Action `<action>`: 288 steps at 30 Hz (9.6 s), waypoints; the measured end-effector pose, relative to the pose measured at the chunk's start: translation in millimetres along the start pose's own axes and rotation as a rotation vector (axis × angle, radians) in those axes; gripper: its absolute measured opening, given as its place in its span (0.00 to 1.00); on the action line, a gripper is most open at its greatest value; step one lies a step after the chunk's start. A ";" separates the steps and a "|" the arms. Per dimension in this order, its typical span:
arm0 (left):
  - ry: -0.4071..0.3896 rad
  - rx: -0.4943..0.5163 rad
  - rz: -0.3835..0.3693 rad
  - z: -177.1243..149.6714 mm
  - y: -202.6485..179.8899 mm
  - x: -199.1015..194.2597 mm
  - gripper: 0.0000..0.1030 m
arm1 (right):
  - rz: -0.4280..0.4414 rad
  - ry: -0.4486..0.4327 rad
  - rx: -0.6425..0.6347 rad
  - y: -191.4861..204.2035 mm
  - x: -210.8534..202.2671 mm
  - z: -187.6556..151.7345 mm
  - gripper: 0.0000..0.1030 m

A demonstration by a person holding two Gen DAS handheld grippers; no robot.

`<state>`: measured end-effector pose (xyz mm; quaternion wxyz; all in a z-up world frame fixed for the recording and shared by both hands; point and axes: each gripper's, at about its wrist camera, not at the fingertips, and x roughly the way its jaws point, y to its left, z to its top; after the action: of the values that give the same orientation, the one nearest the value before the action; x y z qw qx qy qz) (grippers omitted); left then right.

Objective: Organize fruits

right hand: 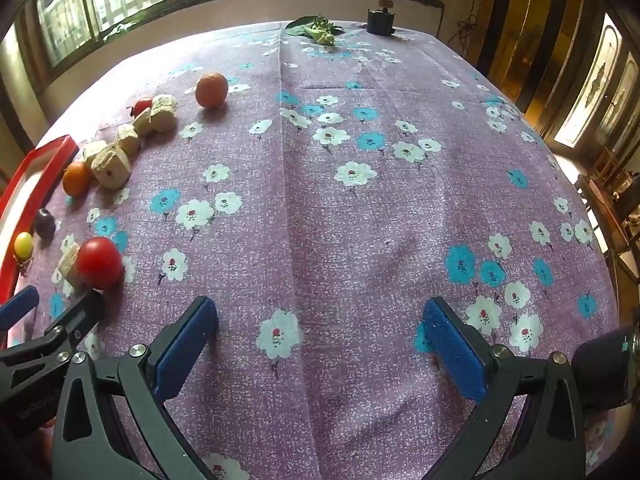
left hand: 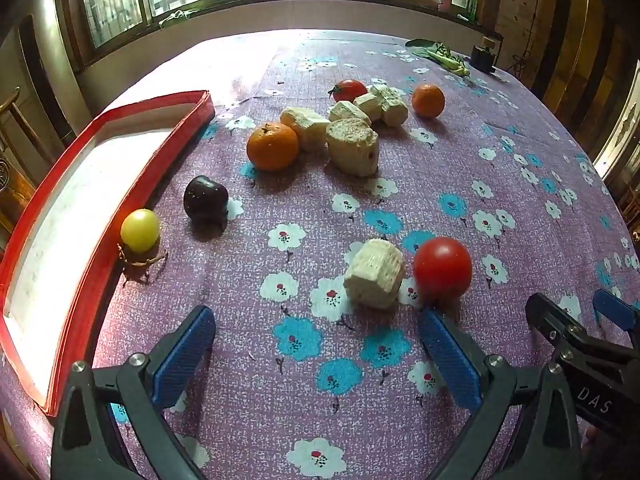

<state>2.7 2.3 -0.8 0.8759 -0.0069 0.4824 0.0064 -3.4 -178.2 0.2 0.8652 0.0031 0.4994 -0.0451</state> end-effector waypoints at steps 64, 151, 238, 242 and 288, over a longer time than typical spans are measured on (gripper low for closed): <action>-0.077 -0.064 0.002 -0.6 71.1 -75.4 1.00 | 0.137 -0.058 -0.072 63.7 -82.3 5.5 1.00; 0.126 0.186 -0.284 31.9 -0.6 -2.3 0.27 | 0.342 0.015 -0.217 17.2 -28.4 -5.9 0.29; 0.042 -0.256 -0.038 -18.4 271.8 -47.8 0.32 | 0.603 0.085 -0.644 313.2 -63.3 -25.9 0.37; 0.042 -0.249 -0.041 -17.0 261.4 -51.3 0.32 | 0.600 0.056 -0.651 301.7 -72.4 -27.4 0.37; 0.130 -0.037 -0.152 20.8 102.1 -23.7 0.39 | 0.424 -0.043 -0.343 134.5 39.2 92.4 0.32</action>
<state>5.8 104.7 29.8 0.8405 -0.0602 0.5359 -0.0517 106.8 -51.9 7.3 0.8536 -0.0402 0.4696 0.2221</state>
